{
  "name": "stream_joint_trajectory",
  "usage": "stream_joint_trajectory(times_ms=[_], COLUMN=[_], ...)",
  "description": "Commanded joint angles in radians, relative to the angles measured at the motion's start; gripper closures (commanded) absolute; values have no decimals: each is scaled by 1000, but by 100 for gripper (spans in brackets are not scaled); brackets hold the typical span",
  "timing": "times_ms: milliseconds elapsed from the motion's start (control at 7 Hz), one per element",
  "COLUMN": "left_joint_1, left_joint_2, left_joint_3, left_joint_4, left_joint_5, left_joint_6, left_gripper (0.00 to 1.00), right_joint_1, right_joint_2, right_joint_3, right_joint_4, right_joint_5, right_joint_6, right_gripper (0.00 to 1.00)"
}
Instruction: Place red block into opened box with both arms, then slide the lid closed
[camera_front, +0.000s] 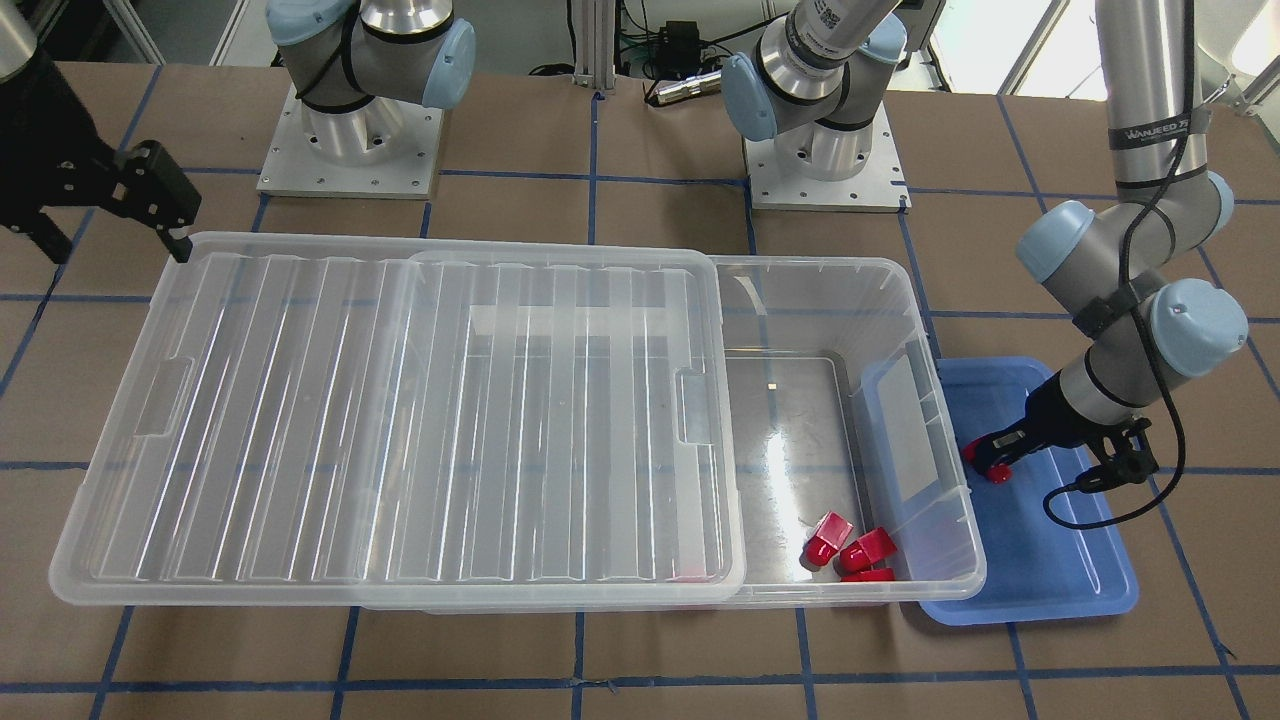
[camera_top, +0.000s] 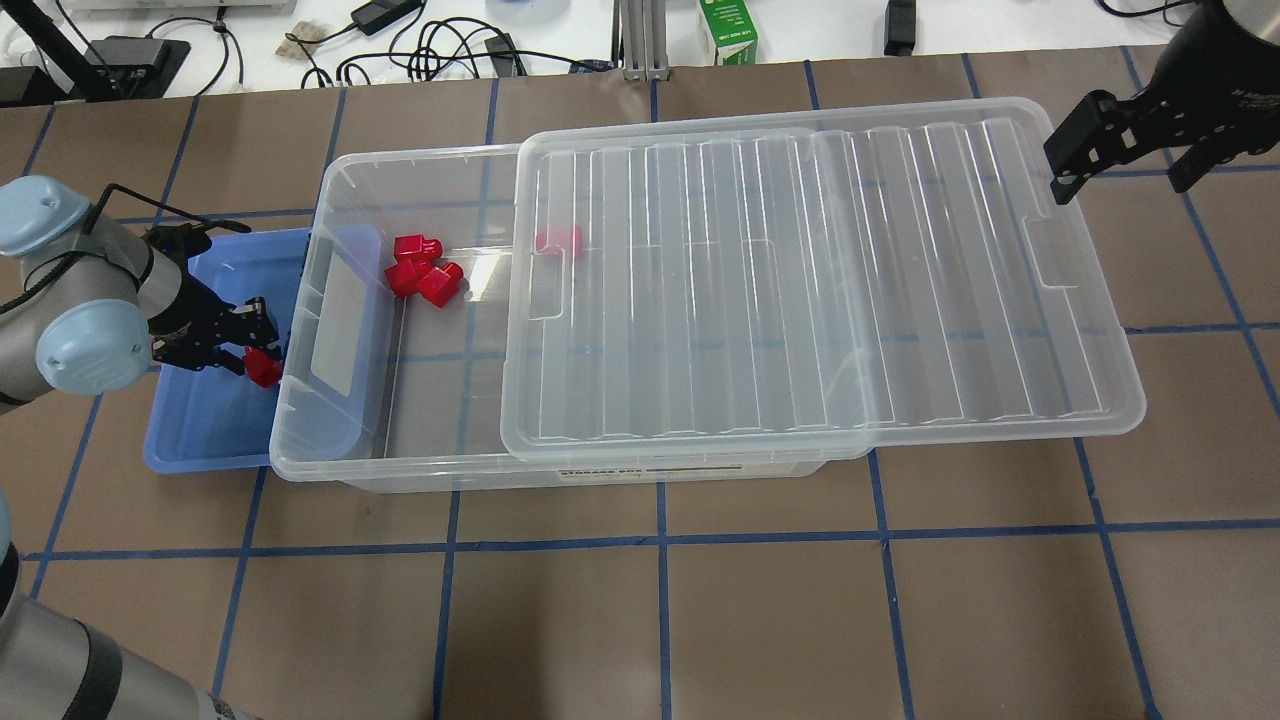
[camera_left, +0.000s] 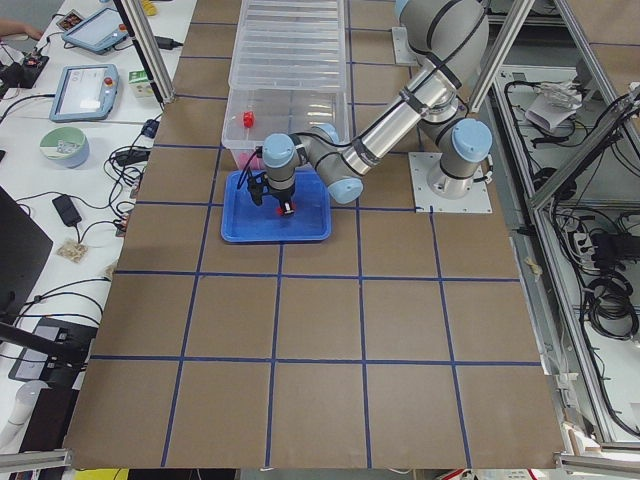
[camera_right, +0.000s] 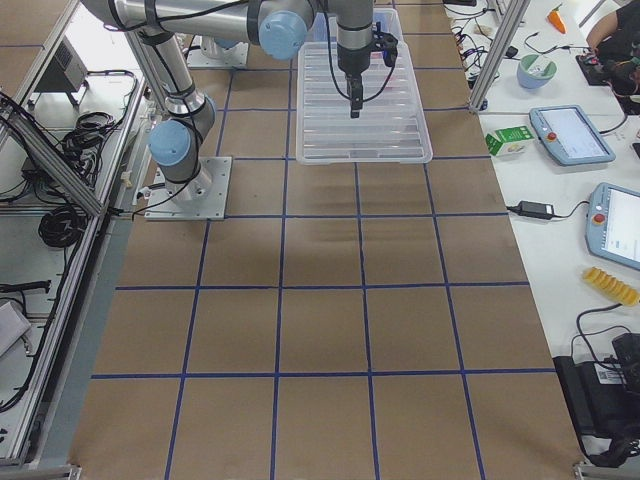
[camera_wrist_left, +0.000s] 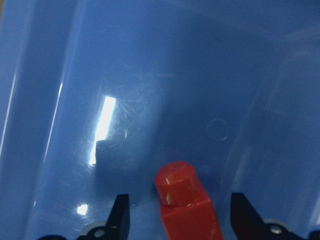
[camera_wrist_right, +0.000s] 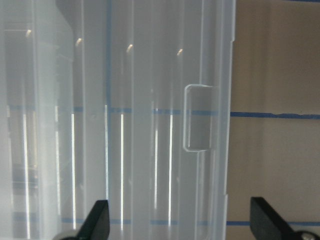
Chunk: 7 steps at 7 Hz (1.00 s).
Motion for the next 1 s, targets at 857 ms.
stream_joint_trajectory(times_ms=[857], left_joint_1=[-355], left_joint_2=[262], left_joint_3=[337], left_joint_4=[-555], left_joint_5=[0], left_joint_6=[-128], left_gripper=[93], right_joint_1=[229], right_joint_2=[25], right_joint_3=[-13], right_joint_4=[-50], right_joint_5=[0], right_joint_6=[275], right_gripper=[0])
